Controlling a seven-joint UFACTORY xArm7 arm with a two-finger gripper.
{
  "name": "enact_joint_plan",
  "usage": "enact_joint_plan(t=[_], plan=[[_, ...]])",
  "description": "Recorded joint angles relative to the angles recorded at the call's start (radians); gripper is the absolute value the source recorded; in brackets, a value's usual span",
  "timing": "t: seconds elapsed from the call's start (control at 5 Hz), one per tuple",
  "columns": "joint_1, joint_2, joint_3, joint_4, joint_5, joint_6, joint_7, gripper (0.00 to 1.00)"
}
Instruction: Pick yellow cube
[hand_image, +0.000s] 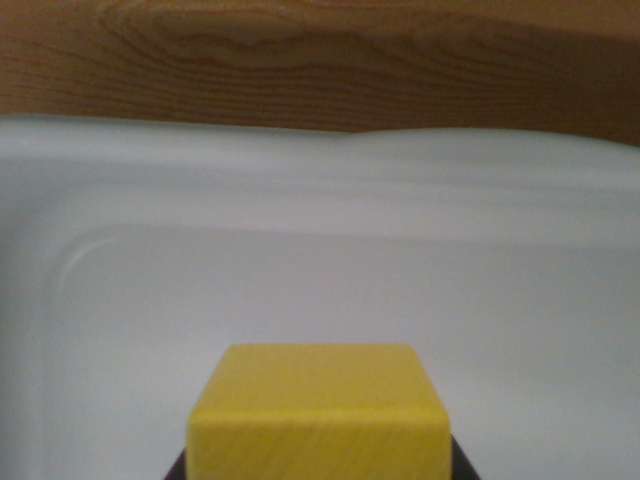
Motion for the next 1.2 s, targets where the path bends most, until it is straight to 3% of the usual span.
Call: enact_joint_plan(t=[0.2,0.4,0.6,0.8,1.0,1.2], plan=[[0.0009,-0.002,0.0,0.043,0.0003,0.045,0.0,1.0],[0.0009,-0.002,0.0,0.043,0.0003,0.045,0.0,1.0],[0.0018,-0.004,0.001,0.084,0.0006,0.087,-0.001,1.0],[0.0018,-0.004,0.001,0.084,0.0006,0.087,-0.001,1.0],[0.0026,-0.005,0.001,0.121,0.0009,0.126,-0.001,1.0],[0.0026,-0.005,0.001,0.121,0.0009,0.126,-0.001,1.0]])
